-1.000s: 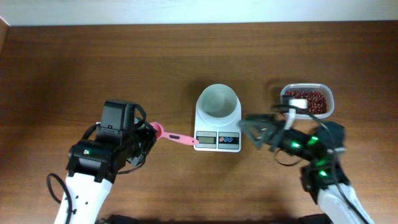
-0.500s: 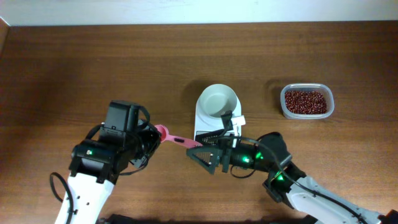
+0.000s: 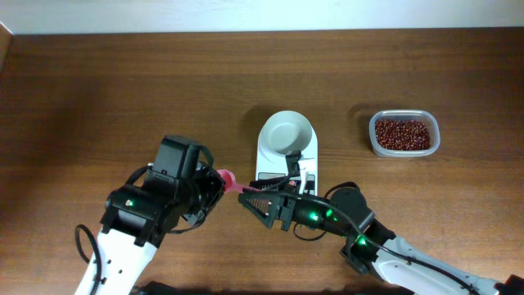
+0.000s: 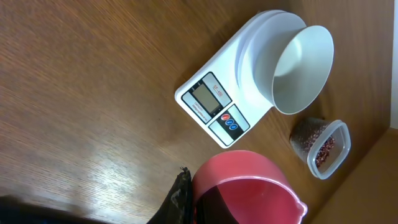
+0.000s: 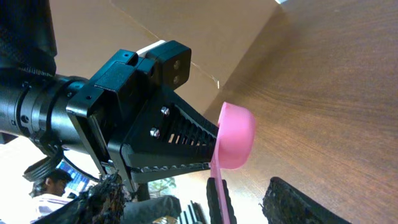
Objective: Scoop and weigh 50g on scale
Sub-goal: 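Close the right gripper on the scoop handle beside the left gripper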
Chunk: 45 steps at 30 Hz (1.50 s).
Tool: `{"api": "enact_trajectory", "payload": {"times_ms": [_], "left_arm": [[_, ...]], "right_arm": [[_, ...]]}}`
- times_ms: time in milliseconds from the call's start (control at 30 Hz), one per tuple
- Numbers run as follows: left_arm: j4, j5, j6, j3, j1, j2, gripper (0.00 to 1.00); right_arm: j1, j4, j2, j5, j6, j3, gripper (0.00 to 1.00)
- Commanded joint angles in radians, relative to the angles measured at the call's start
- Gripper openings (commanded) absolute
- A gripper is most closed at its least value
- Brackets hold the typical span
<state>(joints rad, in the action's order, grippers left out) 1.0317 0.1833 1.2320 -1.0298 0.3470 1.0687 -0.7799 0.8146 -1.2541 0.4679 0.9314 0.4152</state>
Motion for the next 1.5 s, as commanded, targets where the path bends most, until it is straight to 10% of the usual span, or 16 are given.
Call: {"api": "enact_trajectory", "payload": {"times_ms": [0,1467], "left_arm": [[-0.002,0.004,0.014,0.003,0.004,-0.003,0.0],[-0.024,0.004,-0.007,0.003,0.066,0.1,0.0]], "right_arm": [[-0.007,0.004,-0.005,-0.013,0.05,0.012,0.68],[-0.007,-0.061,-0.005,-0.029,0.05,0.011,0.33]]}}
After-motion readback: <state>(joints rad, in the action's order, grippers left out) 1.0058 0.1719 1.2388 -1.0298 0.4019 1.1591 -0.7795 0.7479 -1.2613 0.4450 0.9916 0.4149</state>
